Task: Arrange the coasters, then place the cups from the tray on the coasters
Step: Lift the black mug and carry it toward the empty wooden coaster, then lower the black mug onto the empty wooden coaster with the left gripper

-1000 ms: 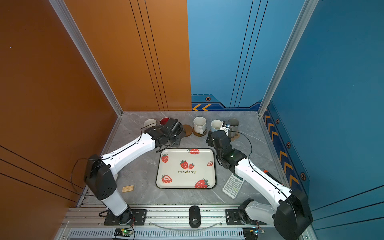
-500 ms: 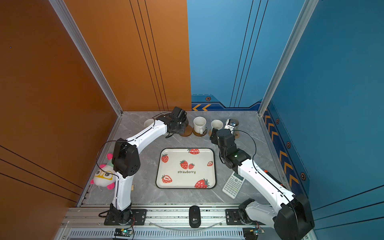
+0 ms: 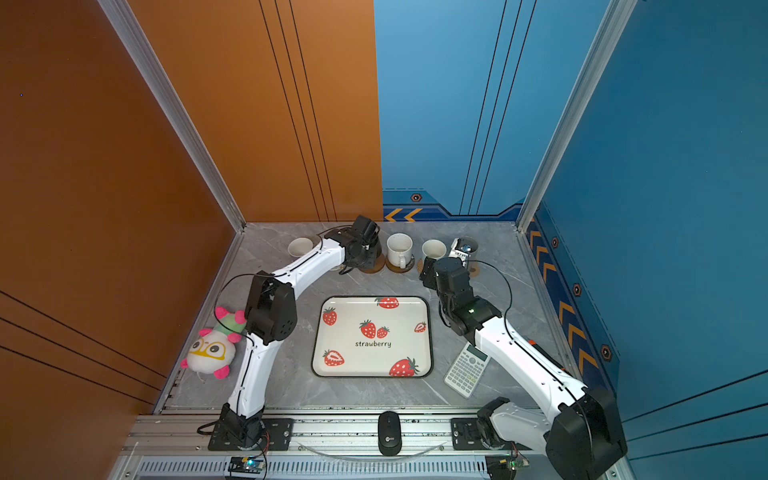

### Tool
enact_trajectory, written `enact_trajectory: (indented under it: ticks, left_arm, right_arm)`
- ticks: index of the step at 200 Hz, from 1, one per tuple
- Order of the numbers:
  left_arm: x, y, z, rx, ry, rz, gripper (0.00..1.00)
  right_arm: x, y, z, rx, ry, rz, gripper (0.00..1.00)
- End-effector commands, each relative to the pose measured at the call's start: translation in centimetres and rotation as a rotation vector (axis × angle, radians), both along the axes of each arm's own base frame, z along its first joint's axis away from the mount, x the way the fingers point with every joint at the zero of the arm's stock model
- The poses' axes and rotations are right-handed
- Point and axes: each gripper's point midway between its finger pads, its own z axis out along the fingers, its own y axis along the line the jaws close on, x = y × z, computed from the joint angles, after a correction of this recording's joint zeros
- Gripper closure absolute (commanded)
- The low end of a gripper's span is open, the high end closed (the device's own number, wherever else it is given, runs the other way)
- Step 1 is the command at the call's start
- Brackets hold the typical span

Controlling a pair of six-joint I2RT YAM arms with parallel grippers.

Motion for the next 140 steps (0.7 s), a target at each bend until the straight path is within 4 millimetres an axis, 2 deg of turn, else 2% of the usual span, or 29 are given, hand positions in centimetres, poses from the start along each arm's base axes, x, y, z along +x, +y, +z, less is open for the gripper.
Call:
enact_trajectory:
  ticks: [1,140]
  left_arm:
    - [1.1,-0.5,2.3,-0.011,-0.064,-0.008,1.0]
    - [0.7,-0.2,0.3,0.024,-0.018,-0.014,1.0]
  right_arm:
    - [0.3,0.1,-0.2,0.019,-0.005,-0.002,0.24]
    - [0.5,0.1,-0.5,0.022,0.006,-0.001,0.24]
